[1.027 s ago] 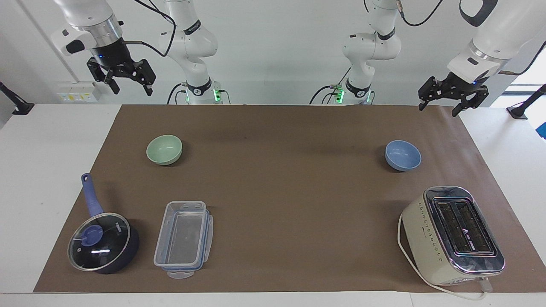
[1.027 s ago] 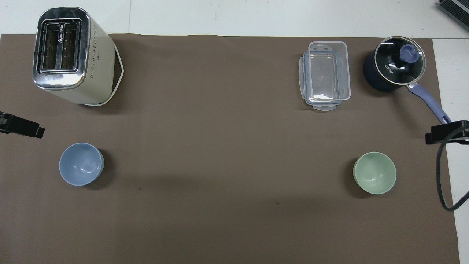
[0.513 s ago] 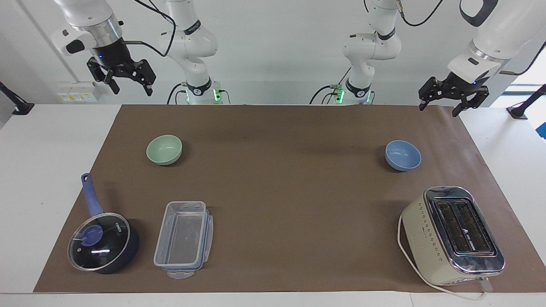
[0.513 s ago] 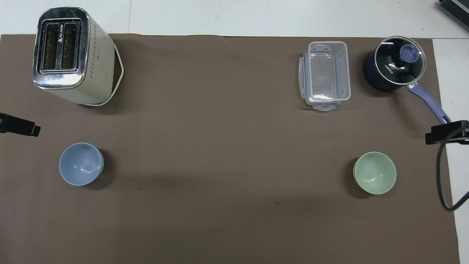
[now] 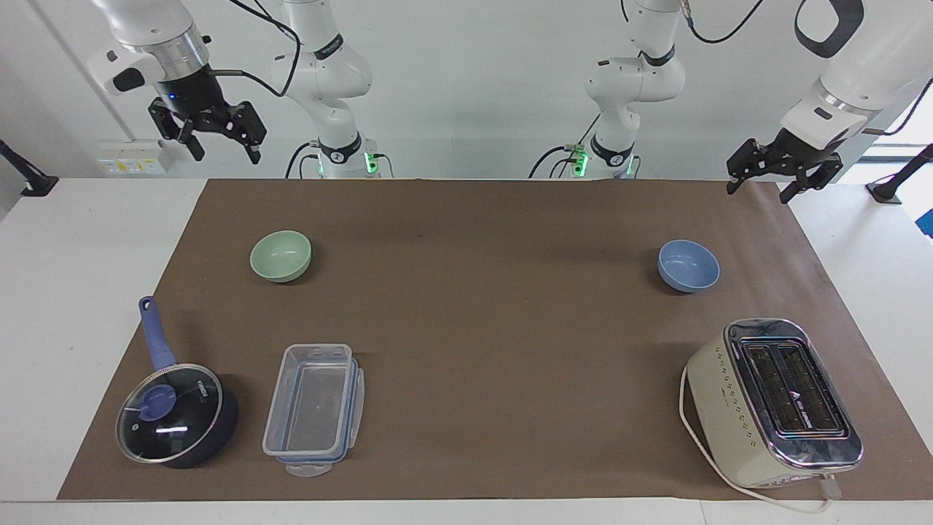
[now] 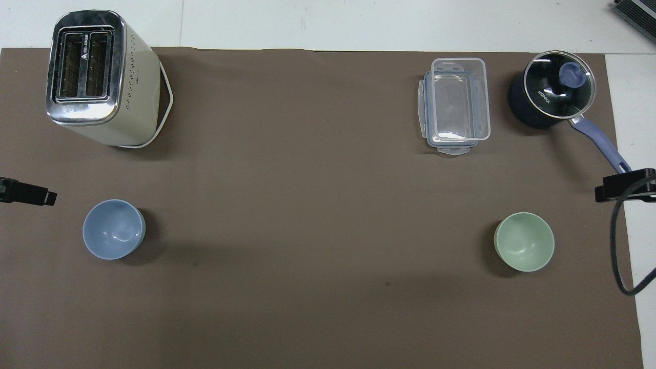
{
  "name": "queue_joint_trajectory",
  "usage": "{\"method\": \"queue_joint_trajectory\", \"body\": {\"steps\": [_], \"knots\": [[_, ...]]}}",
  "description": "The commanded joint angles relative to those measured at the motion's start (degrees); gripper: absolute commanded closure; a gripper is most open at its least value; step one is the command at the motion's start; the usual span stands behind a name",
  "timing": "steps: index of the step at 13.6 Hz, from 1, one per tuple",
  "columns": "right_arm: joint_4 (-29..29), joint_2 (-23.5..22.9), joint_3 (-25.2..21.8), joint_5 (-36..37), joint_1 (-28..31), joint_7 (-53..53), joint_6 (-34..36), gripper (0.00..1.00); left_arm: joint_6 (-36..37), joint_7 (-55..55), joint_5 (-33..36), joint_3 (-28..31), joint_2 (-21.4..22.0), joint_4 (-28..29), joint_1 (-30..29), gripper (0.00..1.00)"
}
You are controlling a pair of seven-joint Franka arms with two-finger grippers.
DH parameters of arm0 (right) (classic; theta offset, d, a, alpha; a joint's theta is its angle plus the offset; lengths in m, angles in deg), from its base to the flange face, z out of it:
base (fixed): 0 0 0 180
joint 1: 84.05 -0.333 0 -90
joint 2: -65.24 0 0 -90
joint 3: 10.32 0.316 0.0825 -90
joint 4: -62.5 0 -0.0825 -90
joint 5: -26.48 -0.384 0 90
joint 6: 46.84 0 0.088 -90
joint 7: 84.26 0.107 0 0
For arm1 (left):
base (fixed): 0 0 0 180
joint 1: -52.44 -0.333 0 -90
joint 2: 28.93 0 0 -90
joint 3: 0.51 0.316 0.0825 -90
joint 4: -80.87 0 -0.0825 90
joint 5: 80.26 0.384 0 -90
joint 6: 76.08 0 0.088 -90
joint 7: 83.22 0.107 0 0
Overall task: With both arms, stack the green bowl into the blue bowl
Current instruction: 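Reach the left gripper to the blue bowl rim and grasp it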
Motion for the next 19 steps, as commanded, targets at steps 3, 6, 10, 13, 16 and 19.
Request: {"method": "queue_joint_trajectory", "body": {"steps": [3, 6, 10, 13, 16, 19], "knots": [[-0.3, 0.2, 0.2, -0.7, 0.4, 0.4, 1.3, 0.00, -8.6, 3.3, -3.2, -0.5, 2.6, 10.9, -3.2, 0.00], [-0.1, 0.3, 0.3, -0.8, 0.4, 0.8, 0.9, 0.00, -13.6, 3.9, -4.0, -0.5, 2.3, 15.8, -3.8, 0.00], [-0.3, 0.1, 0.1, -0.8, 0.6, 1.1, 0.8, 0.00, -18.6, 4.0, -4.7, -0.5, -2.6, 18.4, -3.9, 0.00], [-0.2, 0.2, 0.3, -0.8, 0.4, 0.6, 0.9, 0.00, -24.6, 4.2, -4.7, -0.5, -6.3, 20.2, -5.6, 0.02], [-0.2, 0.2, 0.5, -0.8, 0.4, 0.5, 0.9, 0.00, -24.7, 4.8, -4.7, -0.5, -5.9, 21.6, -6.5, 0.17], [-0.2, 0.2, 0.4, -0.8, 0.4, 0.5, 0.9, 0.00, -28.6, 6.0, -5.6, -0.5, -6.7, 24.4, -7.2, 0.27]]}}
